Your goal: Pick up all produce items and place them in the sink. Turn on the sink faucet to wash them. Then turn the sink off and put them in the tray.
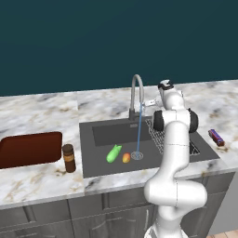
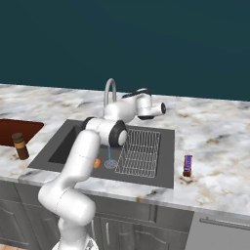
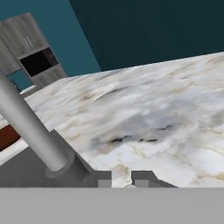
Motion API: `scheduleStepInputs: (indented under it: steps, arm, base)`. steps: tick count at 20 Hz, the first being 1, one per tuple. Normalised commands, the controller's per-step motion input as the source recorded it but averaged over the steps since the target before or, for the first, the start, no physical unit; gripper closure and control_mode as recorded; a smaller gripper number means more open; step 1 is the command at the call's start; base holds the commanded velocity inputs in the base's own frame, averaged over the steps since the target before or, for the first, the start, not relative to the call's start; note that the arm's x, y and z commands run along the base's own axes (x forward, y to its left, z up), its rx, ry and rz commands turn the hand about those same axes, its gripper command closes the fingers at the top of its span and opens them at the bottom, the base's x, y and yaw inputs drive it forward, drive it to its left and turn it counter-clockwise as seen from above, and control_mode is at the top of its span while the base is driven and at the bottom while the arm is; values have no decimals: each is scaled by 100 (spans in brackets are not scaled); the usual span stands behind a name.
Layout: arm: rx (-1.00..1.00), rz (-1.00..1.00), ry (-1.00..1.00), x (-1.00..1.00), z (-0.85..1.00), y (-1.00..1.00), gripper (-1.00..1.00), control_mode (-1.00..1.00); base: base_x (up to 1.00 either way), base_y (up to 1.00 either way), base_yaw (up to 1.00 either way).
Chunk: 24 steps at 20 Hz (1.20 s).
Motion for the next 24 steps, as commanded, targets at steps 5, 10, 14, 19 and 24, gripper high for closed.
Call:
scheduleStepInputs:
  steps: [5,10,14,19,24]
  arm:
    - [2,13,0,23,0,55,100,-100]
    - [2,13,0,28,0,59,100,-100]
    - [0,13,0,20,-4,63,100,-100]
    - [0,7,0,5,-4,37,-100,-100]
    - [0,3,-1,3,0,-3,-100,-100]
  base:
    - [0,0,0]
    - [0,0,0]
    - [0,0,0]
    - [0,0,0]
    - [0,0,0]
